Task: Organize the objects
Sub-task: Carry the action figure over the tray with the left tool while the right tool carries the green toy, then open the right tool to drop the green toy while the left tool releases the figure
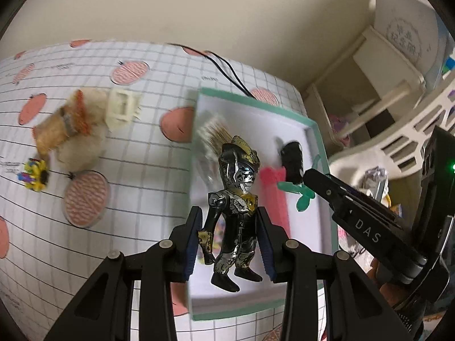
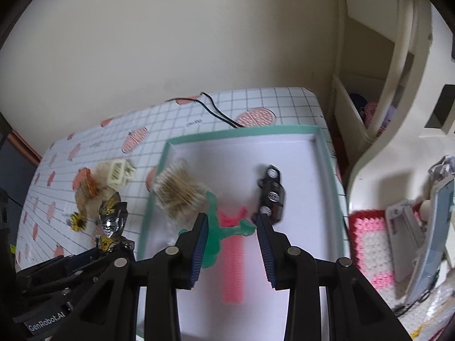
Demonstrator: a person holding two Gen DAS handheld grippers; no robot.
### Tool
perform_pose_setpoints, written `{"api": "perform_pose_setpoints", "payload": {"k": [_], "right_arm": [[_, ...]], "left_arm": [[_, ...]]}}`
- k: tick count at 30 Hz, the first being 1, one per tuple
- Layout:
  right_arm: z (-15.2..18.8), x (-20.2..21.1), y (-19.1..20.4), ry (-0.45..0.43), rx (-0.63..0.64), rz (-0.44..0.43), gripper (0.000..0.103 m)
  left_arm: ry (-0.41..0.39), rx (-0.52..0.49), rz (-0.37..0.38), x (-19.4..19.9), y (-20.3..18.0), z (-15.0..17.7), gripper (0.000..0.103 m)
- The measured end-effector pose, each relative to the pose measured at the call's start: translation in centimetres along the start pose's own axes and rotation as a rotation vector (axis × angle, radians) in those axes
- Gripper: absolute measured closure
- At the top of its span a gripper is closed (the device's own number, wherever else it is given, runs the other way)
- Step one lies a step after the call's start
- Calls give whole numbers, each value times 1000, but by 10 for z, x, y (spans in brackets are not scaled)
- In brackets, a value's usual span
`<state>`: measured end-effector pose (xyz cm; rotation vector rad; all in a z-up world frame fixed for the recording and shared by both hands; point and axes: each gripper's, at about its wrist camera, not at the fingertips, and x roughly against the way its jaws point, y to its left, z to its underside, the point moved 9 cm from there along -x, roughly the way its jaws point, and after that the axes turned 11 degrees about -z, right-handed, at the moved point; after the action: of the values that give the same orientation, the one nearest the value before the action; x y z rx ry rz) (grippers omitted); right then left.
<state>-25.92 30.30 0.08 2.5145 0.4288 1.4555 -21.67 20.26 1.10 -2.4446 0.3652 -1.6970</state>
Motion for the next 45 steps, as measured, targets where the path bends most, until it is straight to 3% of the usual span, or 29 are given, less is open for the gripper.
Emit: {"api": "perform_pose_setpoints", "payload": {"k": [8,18,36,41,43,45], "right_arm": [[11,-1,-29,49,-20,47,65],[29,-15,-47,131,-14,85,66],[24,-15,-38,119,-10,80,65],[23,-16,-33,114,-2,77,65],[21,-16,-32,105,-6,73,61],[20,-15,-32,94,-12,67,50]], "left_arm": [[18,-55,9,-13,-23,13,64],[53,-113,-36,-31,-35,28,64],[32,-115,-53,-30,-30,26,64],[11,-91,-91,-28,-15,20,55],[1,-88,-105,-28,-12,18,54],[-11,-77,-118,-26,-7,15,51]]}}
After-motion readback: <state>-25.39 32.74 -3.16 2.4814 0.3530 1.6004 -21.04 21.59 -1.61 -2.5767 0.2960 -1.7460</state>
